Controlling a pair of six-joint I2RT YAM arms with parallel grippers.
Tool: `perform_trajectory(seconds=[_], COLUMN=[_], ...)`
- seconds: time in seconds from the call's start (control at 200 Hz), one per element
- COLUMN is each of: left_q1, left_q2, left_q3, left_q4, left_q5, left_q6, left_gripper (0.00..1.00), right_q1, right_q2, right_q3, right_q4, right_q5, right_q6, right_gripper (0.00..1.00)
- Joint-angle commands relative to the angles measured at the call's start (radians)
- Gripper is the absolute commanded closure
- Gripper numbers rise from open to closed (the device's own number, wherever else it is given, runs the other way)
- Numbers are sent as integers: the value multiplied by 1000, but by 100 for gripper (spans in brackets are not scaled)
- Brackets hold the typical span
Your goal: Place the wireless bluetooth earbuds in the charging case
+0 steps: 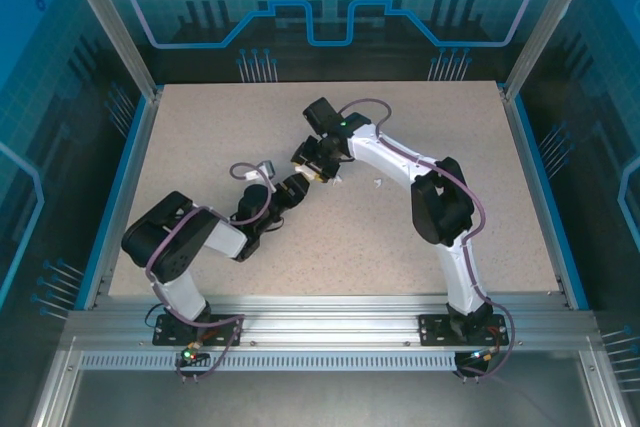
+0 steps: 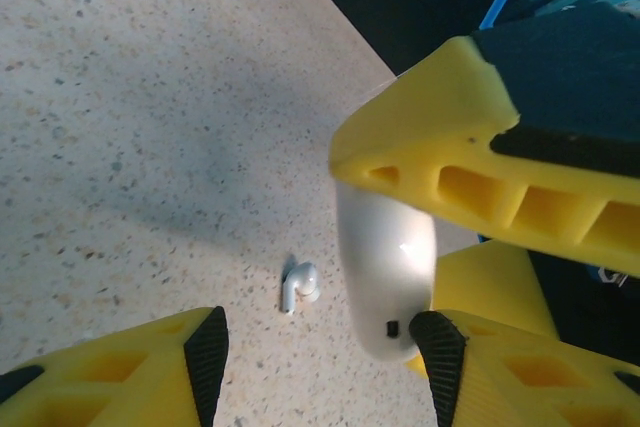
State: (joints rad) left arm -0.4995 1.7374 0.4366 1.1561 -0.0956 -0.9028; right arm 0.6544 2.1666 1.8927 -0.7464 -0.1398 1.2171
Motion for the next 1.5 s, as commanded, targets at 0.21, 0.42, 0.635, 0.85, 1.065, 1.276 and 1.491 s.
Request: perform_trajectory(seconds=[0.21, 0.42, 0.635, 0.85, 1.065, 1.276, 1.491], left_q1=[-8, -8, -9, -8, -14, -19, -4], left_q2=[39, 62, 69, 67, 56, 16, -103], left_q3=[56, 68, 74, 70, 66, 63, 127], left_q4=[49, 57, 54, 52, 45, -24, -259], left_q5=[-53, -62, -62, -61, -53, -24, 165], left_q6=[-19, -30, -35, -42, -51, -64, 48], left_gripper=[47, 56, 67, 79, 97, 100, 100], right_q1=[15, 14, 14, 14, 2, -97, -203], right_q2=[-2, -11, -16, -14, 2, -28, -141], right_q3=[-2, -13, -18, -16, 37, 136, 85], right_q4=[7, 11, 18, 27, 29, 55, 39], right_q5=[-26, -27, -30, -34, -44, -22, -47], right_q6=[13, 10, 11, 17, 36, 56, -170], right_gripper=[58, 58, 58, 59, 39, 18, 18])
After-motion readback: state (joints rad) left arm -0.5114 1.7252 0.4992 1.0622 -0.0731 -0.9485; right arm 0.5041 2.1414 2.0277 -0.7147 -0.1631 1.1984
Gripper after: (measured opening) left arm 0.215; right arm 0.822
